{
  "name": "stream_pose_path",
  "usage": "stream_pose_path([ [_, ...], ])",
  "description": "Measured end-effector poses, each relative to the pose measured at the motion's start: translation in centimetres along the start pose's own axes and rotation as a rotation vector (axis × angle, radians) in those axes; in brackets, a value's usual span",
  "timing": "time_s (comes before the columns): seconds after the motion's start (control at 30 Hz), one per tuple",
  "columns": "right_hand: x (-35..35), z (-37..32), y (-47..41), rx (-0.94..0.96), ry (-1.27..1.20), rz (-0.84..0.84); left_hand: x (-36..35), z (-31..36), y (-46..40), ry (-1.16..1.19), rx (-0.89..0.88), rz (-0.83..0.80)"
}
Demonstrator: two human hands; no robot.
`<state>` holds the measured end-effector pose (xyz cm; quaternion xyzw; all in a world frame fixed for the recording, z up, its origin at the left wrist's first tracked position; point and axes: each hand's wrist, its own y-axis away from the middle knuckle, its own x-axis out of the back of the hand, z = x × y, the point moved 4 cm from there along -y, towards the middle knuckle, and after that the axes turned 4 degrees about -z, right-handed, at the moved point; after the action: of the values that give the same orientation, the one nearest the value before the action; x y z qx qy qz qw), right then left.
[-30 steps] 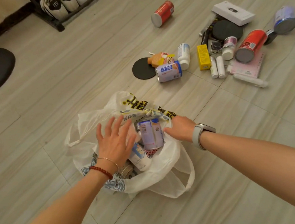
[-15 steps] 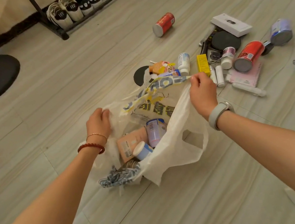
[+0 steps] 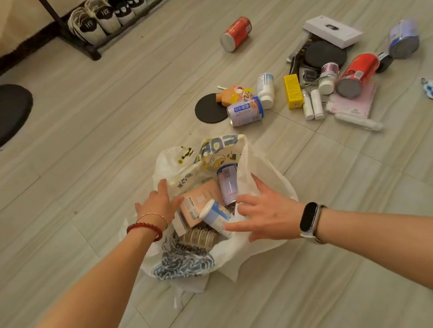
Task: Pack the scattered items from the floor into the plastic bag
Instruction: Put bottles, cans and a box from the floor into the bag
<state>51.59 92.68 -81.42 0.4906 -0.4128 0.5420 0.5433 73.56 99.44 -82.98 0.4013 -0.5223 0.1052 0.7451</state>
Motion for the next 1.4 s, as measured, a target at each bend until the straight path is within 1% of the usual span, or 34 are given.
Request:
stream_pose_path([
  [0.07, 0.2, 0.5, 0.1, -0.016, -0.024, 0.076, 0.9, 0.8, 0.4, 0.067, -0.079, 0.101],
  [0.13, 0.7, 1.9, 0.5, -0.080, -0.101, 0.143, 1.9, 1.2, 0.7, 0.120, -0.134, 0.191],
  [0.23, 2.2, 5.9, 1.4, -0.277, -0.184, 0.263, 3.2, 1.2, 0.9, 0.247, -0.134, 0.291],
  [0.33, 3.9, 10.4, 2.3, -0.495, -0.210, 0.453, 5.2, 1.5, 1.1, 0.426, -0.098, 0.453],
  [0.4, 4.7, 12.8, 2.9, -0.621, -0.205, 0.511, 6.3, 2.1, 1.3, 0.490, -0.083, 0.536],
  [0.43, 4.7, 13.6, 3.4, -0.674, -0.209, 0.512, 6.6, 2.6, 1.5, 0.482, -0.070, 0.545],
  [0.5, 4.0, 14.6, 4.5, -0.743, -0.221, 0.455, 6.3, 3.7, 1.8, 0.351, -0.038, 0.490],
  [0.53, 3.3, 14.7, 5.1, -0.758, -0.238, 0.389, 6.0, 4.3, 2.1, 0.266, -0.029, 0.442],
  [0.6, 1.6, 13.9, 6.3, -0.762, -0.319, 0.197, 5.3, 5.5, 2.6, 0.141, -0.040, 0.373],
  [0.67, 0.5, 12.7, 7.6, -0.752, -0.428, 0.060, 5.4, 7.0, 3.2, 0.053, -0.084, 0.398],
  [0.7, 0.6, 12.2, 8.2, -0.735, -0.449, 0.067, 5.5, 8.0, 3.5, 0.027, -0.128, 0.437],
  [0.77, 1.4, 11.8, 9.3, -0.699, -0.441, 0.130, 5.5, 10.7, 4.5, -0.024, -0.294, 0.533],
  [0.83, 2.4, 11.7, 10.8, -0.738, -0.452, 0.179, 4.8, 14.2, 5.8, -0.101, -0.484, 0.606],
  [0.87, 2.8, 11.7, 11.8, -0.777, -0.466, 0.188, 4.2, 16.1, 6.5, -0.129, -0.559, 0.603],
  [0.93, 2.6, 11.5, 14.5, -0.898, -0.496, 0.155, 2.4, 19.9, 8.1, -0.177, -0.694, 0.520],
  [0.97, 2.1, 11.4, 16.2, -0.971, -0.522, 0.084, 1.1, 21.7, 8.9, -0.205, -0.758, 0.475],
  [1.03, 0.4, 10.8, 20.1, -1.130, -0.599, -0.134, -1.8, 25.0, 10.1, -0.241, -0.882, 0.382],
  [1.1, -1.2, 9.2, 24.2, -1.262, -0.693, -0.314, -4.9, 27.7, 11.3, -0.232, -0.986, 0.278],
  [1.13, -1.7, 8.1, 26.0, -1.300, -0.736, -0.368, -6.7, 28.8, 11.9, -0.234, -1.021, 0.194],
  [1.17, -2.2, 6.9, 27.5, -1.323, -0.771, -0.413, -8.7, 29.4, 12.2, -0.278, -1.026, 0.070],
  [1.2, -2.6, 5.7, 28.8, -1.334, -0.794, -0.453, -10.7, 29.6, 12.4, -0.347, -1.008, -0.065],
  [1.23, -2.9, 4.5, 29.7, -1.332, -0.801, -0.491, -12.5, 29.7, 12.5, -0.413, -0.987, -0.159],
  [1.3, -2.8, 2.8, 31.1, -1.271, -0.754, -0.551, -15.3, 29.6, 12.5, -0.531, -0.974, -0.240],
  [1.4, -2.9, 1.4, 32.6, -1.041, -0.684, -0.609, -18.1, 28.8, 12.1, -0.666, -0.980, -0.309],
])
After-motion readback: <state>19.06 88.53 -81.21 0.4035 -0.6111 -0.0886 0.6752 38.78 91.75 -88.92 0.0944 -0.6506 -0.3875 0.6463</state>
